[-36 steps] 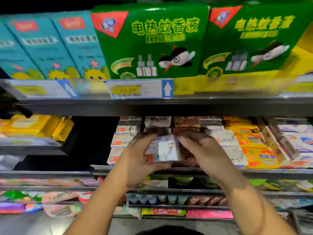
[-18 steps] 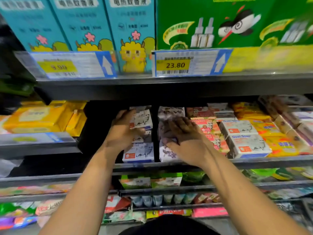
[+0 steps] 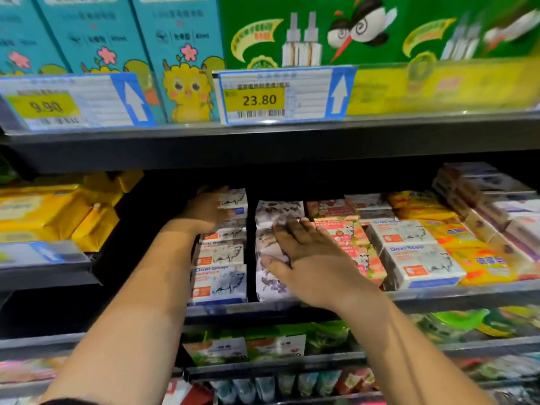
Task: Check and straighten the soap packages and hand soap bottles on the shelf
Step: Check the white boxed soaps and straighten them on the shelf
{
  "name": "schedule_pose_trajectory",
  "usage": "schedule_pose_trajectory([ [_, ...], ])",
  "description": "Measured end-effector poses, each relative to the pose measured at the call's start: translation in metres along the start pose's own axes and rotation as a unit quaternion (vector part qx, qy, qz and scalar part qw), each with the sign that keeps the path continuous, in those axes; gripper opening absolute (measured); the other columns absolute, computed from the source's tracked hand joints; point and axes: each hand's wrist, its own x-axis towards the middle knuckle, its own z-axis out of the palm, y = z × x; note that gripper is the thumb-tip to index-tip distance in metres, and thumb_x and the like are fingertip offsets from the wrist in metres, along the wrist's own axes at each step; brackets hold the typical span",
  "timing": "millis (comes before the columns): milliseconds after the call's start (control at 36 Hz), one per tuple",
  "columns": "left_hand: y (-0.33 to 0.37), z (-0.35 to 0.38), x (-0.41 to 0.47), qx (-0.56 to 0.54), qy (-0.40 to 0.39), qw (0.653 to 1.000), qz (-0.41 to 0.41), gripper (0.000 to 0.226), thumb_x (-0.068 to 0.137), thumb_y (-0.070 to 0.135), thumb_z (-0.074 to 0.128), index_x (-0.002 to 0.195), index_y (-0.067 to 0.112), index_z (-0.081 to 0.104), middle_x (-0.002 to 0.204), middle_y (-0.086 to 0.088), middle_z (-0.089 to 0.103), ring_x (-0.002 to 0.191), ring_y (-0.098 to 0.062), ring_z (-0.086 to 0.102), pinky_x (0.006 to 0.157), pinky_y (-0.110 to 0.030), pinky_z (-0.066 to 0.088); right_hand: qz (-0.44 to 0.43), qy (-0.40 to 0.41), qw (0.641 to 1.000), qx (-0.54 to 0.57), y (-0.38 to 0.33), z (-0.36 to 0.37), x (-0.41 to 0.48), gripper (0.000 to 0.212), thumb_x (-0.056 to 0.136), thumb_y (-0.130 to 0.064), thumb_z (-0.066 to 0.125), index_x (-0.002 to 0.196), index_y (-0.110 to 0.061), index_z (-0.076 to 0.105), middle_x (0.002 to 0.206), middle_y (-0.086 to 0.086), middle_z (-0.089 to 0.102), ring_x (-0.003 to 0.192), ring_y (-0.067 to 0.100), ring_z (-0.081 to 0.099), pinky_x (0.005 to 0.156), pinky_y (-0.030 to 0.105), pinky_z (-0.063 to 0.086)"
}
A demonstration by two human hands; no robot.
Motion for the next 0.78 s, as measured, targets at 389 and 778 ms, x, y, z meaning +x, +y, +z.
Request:
schedule_pose_trajectory([
  [389,0.023,-0.003,-0.021,0.138,-0.002,0.990,-0.017,0.055,0.098,0.036,0.055,0.150,0.041,0.035,0.164,-0.005,0.019,0.147,-0.030,0.026,0.117,-0.038,0.027,-0.024,0.072,0.995,0.069,0.001,-0.010,-0.009,0.063,0.098,-0.066,0.029,0.151,-0.034,0.035,0.160,-0.005,0.031,0.148,0.019,0.021,0.122,0.036,0.018],
  [778,0.168,0.048,-0.094,0.081,-0.013,0.988,0.133,0.037,0.101,0.045,0.045,0.134,0.031,0.054,0.135,0.009,0.052,0.123,-0.019,0.050,0.098,-0.029,0.044,0.102,0.165,0.979,0.066,0.150,-0.058,-0.043,0.018,0.086,-0.032,0.061,0.095,-0.018,0.068,0.087,0.011,0.070,0.086,0.034,0.064,0.067,0.036,0.049],
])
